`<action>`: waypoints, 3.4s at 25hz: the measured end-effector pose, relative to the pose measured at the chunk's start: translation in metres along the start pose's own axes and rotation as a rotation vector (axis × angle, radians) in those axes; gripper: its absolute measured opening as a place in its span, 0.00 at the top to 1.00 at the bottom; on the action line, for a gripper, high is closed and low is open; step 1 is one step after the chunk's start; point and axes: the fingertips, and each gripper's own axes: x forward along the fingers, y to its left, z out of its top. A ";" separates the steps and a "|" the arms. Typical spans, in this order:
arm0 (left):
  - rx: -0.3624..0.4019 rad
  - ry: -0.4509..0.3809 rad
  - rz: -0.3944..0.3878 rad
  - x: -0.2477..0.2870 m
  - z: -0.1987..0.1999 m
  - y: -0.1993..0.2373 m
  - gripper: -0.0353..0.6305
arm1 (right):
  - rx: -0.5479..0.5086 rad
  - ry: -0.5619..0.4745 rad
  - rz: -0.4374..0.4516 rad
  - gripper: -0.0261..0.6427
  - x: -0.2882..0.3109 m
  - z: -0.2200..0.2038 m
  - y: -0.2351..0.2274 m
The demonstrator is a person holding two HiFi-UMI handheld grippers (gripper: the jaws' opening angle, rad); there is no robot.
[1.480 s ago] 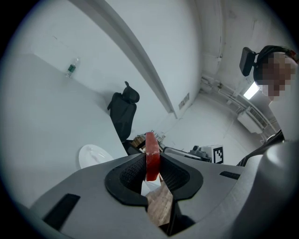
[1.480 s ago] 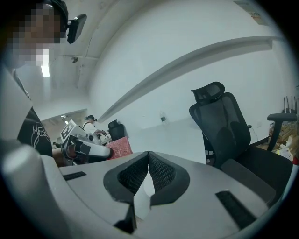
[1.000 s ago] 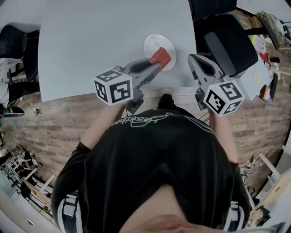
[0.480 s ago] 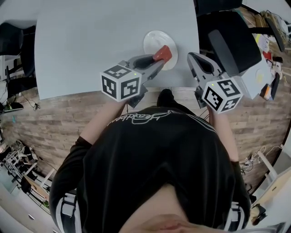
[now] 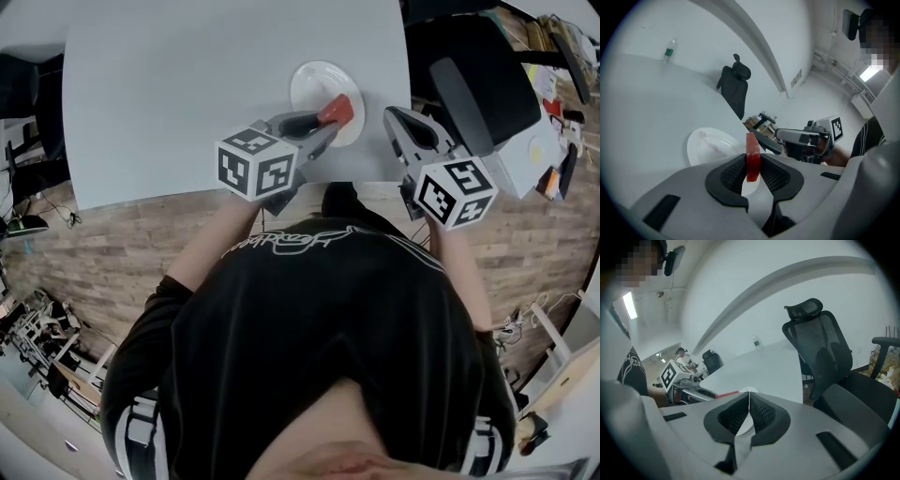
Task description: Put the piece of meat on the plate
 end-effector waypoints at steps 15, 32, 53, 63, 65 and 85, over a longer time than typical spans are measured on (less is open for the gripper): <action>-0.019 0.044 -0.019 0.011 -0.015 0.016 0.81 | 0.020 0.027 -0.012 0.95 0.008 -0.011 -0.006; 0.097 0.069 0.084 0.012 -0.017 0.029 0.77 | 0.024 0.036 -0.016 0.95 0.007 -0.015 -0.007; 0.099 0.054 0.166 0.012 -0.017 0.041 0.69 | 0.019 0.050 0.003 0.95 0.004 -0.018 -0.011; 0.110 -0.022 0.161 -0.005 0.001 0.030 0.69 | -0.012 0.053 0.050 0.95 0.012 -0.015 0.004; 0.120 -0.039 0.138 -0.011 0.007 0.022 0.69 | -0.039 0.050 0.049 0.95 0.012 -0.012 0.008; 0.215 -0.328 -0.066 -0.150 0.034 -0.105 0.94 | -0.170 -0.164 0.083 0.95 -0.053 0.038 0.134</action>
